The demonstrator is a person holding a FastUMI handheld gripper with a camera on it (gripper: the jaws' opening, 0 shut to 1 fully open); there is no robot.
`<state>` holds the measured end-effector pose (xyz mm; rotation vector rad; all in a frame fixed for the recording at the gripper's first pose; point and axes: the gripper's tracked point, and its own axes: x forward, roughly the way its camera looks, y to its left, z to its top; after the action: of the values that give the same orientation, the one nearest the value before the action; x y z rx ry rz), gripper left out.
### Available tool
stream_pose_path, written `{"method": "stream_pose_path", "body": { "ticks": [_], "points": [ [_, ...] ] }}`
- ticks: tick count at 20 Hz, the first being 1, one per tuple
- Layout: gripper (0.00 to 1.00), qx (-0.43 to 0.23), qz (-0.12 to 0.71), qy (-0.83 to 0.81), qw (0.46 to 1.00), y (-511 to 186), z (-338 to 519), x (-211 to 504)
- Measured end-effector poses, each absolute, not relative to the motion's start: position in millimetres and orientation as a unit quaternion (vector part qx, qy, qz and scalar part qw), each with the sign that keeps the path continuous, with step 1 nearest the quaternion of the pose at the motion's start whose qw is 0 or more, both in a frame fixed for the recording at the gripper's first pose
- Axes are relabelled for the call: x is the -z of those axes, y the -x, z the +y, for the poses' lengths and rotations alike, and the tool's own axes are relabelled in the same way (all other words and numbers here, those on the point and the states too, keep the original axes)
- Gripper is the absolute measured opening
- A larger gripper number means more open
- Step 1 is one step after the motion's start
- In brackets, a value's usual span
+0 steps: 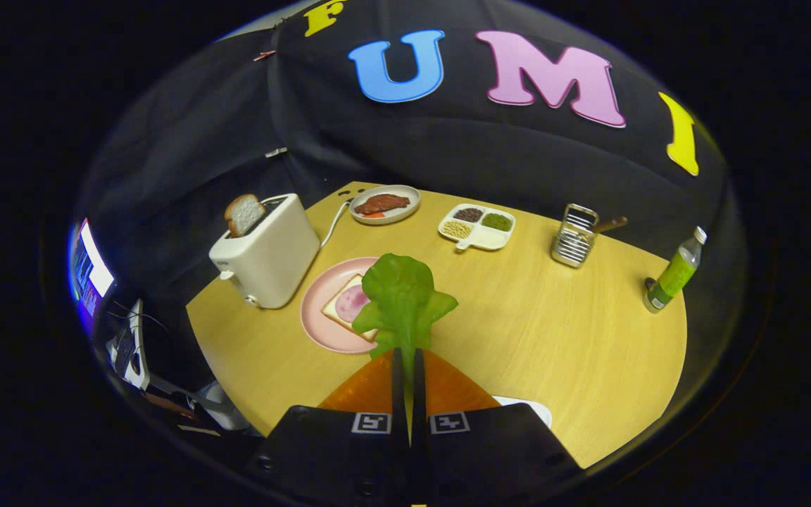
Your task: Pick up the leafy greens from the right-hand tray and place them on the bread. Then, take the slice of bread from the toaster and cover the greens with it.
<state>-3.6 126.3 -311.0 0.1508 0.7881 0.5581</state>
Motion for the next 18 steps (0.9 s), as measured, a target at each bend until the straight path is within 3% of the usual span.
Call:
{"method": "stream_pose_path", "body": {
  "ticks": [15, 18],
  "points": [
    [0.06, -0.326, 0.413, -0.007, 0.85, -62, 252, 337],
    [0.12, -0.314, 0.419, 0.007, 0.852, -70, 258, 352]
  ]
}}
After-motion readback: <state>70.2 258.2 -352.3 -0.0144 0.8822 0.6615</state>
